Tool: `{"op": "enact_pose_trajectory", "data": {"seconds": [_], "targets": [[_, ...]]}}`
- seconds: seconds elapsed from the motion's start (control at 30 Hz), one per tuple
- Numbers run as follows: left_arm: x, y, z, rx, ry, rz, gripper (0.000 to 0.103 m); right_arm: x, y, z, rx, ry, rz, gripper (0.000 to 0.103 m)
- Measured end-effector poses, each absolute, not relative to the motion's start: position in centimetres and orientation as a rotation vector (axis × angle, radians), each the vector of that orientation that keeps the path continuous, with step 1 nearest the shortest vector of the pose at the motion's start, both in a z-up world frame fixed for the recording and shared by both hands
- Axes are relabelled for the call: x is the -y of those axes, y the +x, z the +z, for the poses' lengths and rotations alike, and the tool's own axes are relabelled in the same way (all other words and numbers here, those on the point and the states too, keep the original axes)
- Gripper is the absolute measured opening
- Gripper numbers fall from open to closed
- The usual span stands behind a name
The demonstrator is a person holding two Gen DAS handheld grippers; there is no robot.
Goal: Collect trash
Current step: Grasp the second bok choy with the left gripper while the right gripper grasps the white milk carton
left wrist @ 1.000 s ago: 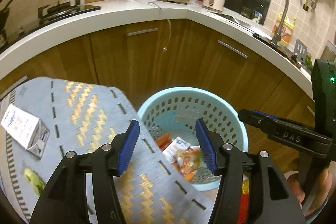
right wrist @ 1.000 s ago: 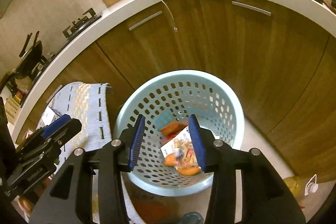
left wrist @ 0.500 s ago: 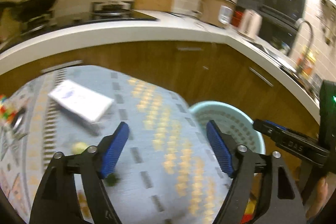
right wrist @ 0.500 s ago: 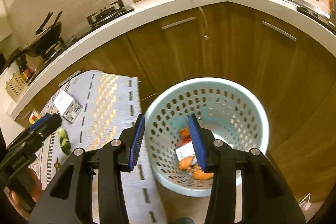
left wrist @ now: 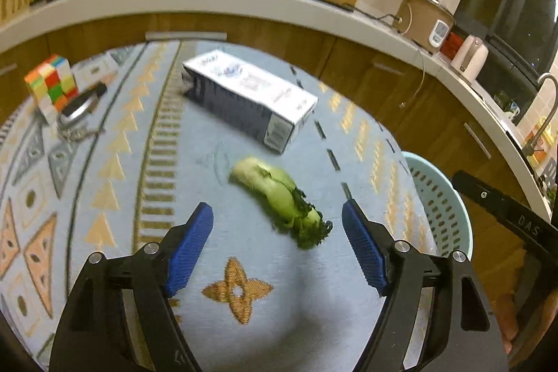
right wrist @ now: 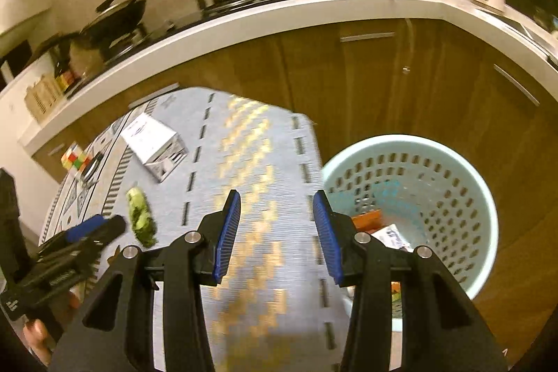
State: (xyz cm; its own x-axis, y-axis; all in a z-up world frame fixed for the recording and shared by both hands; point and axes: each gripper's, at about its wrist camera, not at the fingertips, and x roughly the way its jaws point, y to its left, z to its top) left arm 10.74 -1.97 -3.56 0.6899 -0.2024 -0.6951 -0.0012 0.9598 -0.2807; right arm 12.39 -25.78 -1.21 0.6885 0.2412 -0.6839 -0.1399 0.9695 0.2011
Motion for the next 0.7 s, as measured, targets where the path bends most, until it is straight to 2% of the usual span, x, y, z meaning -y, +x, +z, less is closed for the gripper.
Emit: {"op": "enact_pose_trajectory", "data": {"seconds": [0.07,0.13,0.17,0.27,0.3,0.33,0.4,0.57,0.63,0.7], "targets": [[2.2,11.1,-4.0,-0.816,-0.275,-0.11,0.073,24.6,12.4,-1.3,-0.788,0.113,0.229,0.04],[2.6,11.8,-4.5,-0.842,-0.274,-0.105,0.06,23.7,12.3,-1.4,-0.791,0.086,0.235,0.04],[2.7,12.2,-4.8,-0.862,-0.273,-0.101,0.058,23.3,12.3,-1.5,-0.793,0.073,0.24,0.04],[3.1,13.0,-5.0,-0.865,-0.253,-0.075,0.057,22.3,12.5,-1.3,-0.79,0.031,0.249,0.04],[3.2,13.2,-4.9,-0.867,-0.242,-0.068,0.053,22.0,12.6,-1.1,-0.788,0.02,0.256,0.04],[3.5,13.4,-4.9,-0.868,-0.226,-0.062,0.044,21.5,12.8,-0.9,-0.784,0.007,0.269,0.04],[3.7,13.6,-5.0,-0.87,-0.21,-0.07,0.034,20.8,13.2,-0.7,-0.783,-0.016,0.282,0.04],[2.3,12.7,-4.8,-0.863,-0.238,-0.103,0.027,17.9,14.6,-0.6,-0.787,-0.074,0.352,0.04],[1.2,12.1,-4.5,-0.846,-0.244,-0.093,0.025,16.3,15.6,-0.7,-0.793,-0.091,0.394,0.046],[-0.2,11.7,-4.1,-0.841,-0.252,-0.078,0.024,14.7,16.6,-0.9,-0.795,-0.112,0.423,0.058]]}}
